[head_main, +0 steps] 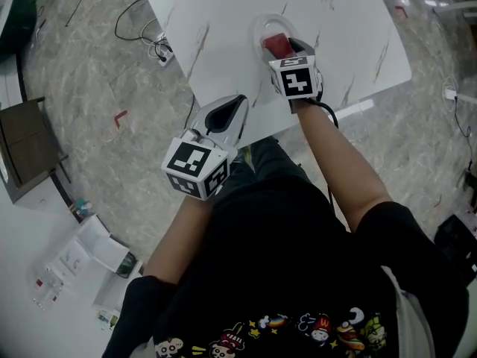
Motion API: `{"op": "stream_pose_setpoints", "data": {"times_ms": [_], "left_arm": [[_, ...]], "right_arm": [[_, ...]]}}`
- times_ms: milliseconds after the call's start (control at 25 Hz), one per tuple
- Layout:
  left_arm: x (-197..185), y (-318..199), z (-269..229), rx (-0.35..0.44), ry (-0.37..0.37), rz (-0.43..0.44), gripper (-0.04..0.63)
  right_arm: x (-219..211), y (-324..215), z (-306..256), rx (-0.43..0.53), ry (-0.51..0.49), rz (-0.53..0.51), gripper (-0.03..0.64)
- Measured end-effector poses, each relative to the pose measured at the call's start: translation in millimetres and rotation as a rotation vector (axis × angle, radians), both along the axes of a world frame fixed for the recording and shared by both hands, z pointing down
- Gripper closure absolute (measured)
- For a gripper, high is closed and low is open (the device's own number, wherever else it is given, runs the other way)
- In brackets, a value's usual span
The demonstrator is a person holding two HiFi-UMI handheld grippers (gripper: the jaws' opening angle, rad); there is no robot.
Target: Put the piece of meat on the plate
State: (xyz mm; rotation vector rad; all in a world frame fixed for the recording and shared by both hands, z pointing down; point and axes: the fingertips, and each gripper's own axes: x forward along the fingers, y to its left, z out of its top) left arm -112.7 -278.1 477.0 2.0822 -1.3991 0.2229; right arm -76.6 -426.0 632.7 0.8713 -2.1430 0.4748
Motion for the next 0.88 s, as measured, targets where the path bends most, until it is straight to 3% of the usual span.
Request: {"op": "stream_pose_setpoints", "data": {"times_ms": [320, 360, 480, 880], "left_arm": [[0, 0, 1, 0.001, -0.009, -0.001, 0.595], [0, 0, 1, 0.001, -0.011, 0.001, 0.595], [0, 0, 2, 0.001, -0.015, 0.002, 0.595], [8, -2, -4, 0.029, -0.023, 0.042, 0.595]], "right_arm": [[7, 3, -3, 0.021, -0.059, 0.011, 0.333], [7, 1, -5, 0.03, -0.064, 0.015, 0.367], [9, -1, -12, 0.041, -0.086, 0.021, 0.375], [30, 14, -69, 0.11, -0.202, 0.062, 0.524]]}}
